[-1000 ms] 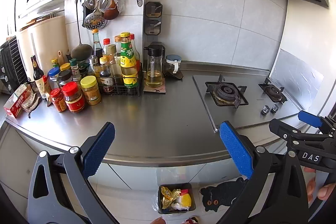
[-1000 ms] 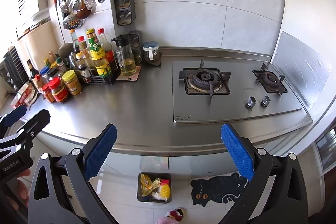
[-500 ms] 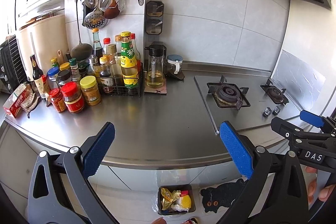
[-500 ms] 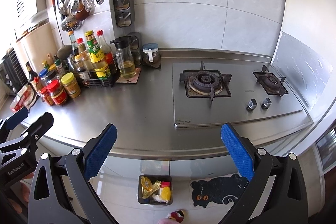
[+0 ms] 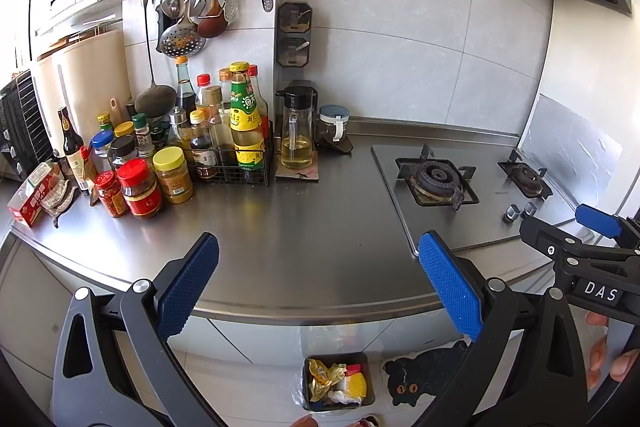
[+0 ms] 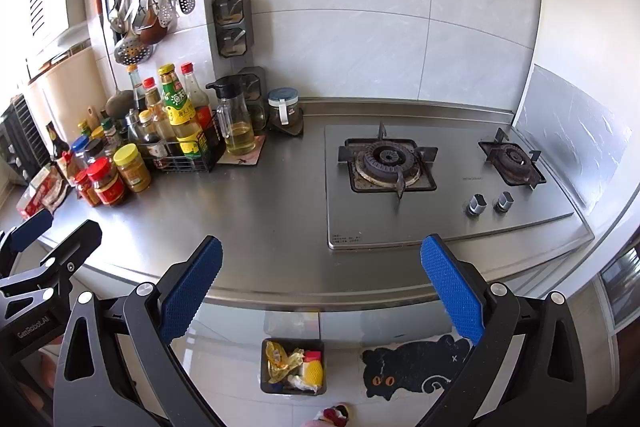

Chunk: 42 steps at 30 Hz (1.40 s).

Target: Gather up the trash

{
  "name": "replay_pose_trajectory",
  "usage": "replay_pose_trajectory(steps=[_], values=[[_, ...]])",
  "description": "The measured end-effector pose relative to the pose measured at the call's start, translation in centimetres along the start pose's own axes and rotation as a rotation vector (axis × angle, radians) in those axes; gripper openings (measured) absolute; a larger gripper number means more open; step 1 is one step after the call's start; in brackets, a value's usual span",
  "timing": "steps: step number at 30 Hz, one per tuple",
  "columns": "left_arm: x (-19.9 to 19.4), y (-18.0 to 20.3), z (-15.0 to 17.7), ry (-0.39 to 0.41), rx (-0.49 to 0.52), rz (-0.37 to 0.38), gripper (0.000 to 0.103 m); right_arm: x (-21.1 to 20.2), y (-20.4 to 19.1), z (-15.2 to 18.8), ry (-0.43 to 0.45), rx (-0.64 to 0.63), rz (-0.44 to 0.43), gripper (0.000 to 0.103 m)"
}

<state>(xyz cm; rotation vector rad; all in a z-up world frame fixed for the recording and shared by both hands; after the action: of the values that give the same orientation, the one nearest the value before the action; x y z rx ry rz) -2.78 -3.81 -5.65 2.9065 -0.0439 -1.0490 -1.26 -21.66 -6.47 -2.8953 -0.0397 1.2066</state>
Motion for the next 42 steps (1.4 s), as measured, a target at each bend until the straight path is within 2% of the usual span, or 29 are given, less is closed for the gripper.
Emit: replay_pose_trajectory(steps=[42], values=[[0.23, 0.01, -0.42, 0.002, 0.035, -0.023, 0.095, -0.03, 0.35, -0.04, -0.002, -0.004, -0.007, 0.1]])
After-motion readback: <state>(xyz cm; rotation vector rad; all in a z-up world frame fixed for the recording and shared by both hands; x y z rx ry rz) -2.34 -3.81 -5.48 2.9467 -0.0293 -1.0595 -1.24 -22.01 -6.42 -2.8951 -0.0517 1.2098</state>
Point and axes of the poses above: each gripper's, at about its wrist camera, not at the fingertips, and x roughly the way its jaws point, y to its right, z to its underside, the point moved 8 cm from there along x, roughly the way its jaws point, and after that the axes turned 4 degrees about -y, right-handed, at the moved point
